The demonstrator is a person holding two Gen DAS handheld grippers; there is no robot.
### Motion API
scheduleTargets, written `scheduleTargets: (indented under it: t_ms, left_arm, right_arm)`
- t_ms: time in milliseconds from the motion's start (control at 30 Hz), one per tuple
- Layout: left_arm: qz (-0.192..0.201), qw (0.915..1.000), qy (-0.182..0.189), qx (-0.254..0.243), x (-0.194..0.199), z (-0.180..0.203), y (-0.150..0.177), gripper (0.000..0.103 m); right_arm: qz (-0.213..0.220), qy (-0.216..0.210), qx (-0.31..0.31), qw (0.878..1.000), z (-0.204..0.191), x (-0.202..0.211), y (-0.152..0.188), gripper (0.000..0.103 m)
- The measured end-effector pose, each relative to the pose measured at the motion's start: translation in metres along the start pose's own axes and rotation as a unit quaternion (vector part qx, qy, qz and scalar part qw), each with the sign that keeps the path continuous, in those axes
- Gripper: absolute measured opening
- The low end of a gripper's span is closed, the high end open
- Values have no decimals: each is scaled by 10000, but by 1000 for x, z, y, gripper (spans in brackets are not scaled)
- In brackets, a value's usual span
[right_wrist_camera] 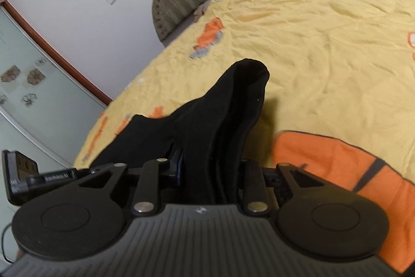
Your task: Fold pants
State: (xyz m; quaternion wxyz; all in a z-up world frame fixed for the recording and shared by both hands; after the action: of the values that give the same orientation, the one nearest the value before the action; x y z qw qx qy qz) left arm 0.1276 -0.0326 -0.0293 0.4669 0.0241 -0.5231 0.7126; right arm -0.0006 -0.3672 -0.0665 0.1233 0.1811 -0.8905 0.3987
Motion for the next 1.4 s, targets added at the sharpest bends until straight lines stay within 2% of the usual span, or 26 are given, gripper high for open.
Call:
scheduleTargets:
  t_ms: [133, 400, 467, 533, 600, 633, 700, 733, 767, 800, 833, 900, 933, 1000, 1033, 1067, 1133, 1233, 1333, 1400]
  left_arm:
    - [170, 9998, -135, 48, 19, -9, -3, 14]
    - [660, 9962, -511, 238, 79, -47, -18, 14]
    - [567, 9966, -541, 257, 87, -55, -20, 16]
    - [208, 9977, -638, 116, 82, -65, -15, 21]
    - [-20, 9933, -1149, 128, 74, -77, -4, 22]
    - [-63, 9890, -1474, 78, 74, -84, 0, 22]
    - [61, 9876, -1562, 112, 84, -95, 2, 23]
    - [144, 9864, -1622, 201, 91, -100, 0, 23]
    - [238, 9846, -1720, 196, 95, -102, -4, 23]
    - [332, 9828, -1813, 126, 98, -103, -9, 23]
    - [399, 9817, -1862, 59, 97, -101, -15, 23]
    - [420, 9832, -1774, 28, 90, -93, -26, 25]
    - [406, 9858, -1630, 17, 84, -85, -30, 27]
    - [399, 9904, -1320, -101, 76, -71, -31, 32]
    - [370, 9910, -1270, -200, 66, -62, -30, 42]
    - [324, 9907, -1279, -324, 57, -56, -28, 62]
    - [271, 9878, -1336, -755, 36, -47, -18, 81]
    - [-144, 9711, -1978, -1327, 3, -45, 0, 80]
    - [353, 9723, -1828, -1413, 17, -36, -6, 80]
    - [655, 9725, -1789, -1342, 20, -32, -23, 81]
  right_arm:
    - [50, -176, 161, 9997, -24, 3, -8, 25]
    - [-114, -836, 507, 9951, -87, -14, -8, 25]
    - [-166, -978, 589, 9933, -100, -22, -6, 25]
    - [-275, -992, 612, 9928, -105, -31, -1, 25]
    - [-471, -784, 641, 9937, -103, -44, 6, 26]
    - [-602, -549, 716, 9941, -100, -52, 11, 30]
    - [-671, 288, 1165, 9905, -94, -60, 22, 39]
    - [-610, 730, 1408, 9855, -92, -59, 26, 42]
    - [-524, 781, 1492, 9843, -90, -53, 26, 49]
    - [-354, 790, 1455, 9856, -89, -43, 24, 48]
    - [-133, 1005, 1544, 9828, -91, -32, 21, 48]
    - [353, 1463, 2141, 9652, -105, -15, 16, 50]
    - [446, 1418, 2326, 9611, -115, -11, 15, 50]
    - [343, 877, 2358, 9672, -134, -15, 15, 50]
    - [195, 540, 2350, 9703, -143, -22, 18, 50]
    - [31, 246, 2334, 9721, -151, -31, 23, 48]
    - [-259, 34, 2394, 9706, -160, -51, 36, 48]
    - [-636, 431, 2488, 9655, -143, -86, 46, 48]
    - [-713, 395, 2250, 9709, -130, -90, 40, 48]
    - [-507, 334, 2370, 9696, -141, -76, 35, 48]
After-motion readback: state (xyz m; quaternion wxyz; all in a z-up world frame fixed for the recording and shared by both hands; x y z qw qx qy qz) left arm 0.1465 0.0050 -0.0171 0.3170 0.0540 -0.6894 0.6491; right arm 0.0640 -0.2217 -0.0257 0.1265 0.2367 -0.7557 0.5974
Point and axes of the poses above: each gripper's, at about its wrist camera, not at the fingertips, and x roughly against the way its jaws point, z to its right, y to its underside, the point moved 1 cm from there along -x, roughly the way its jaws point, and after that the axes turned 8 degrees about z, right-handed, at the moved point
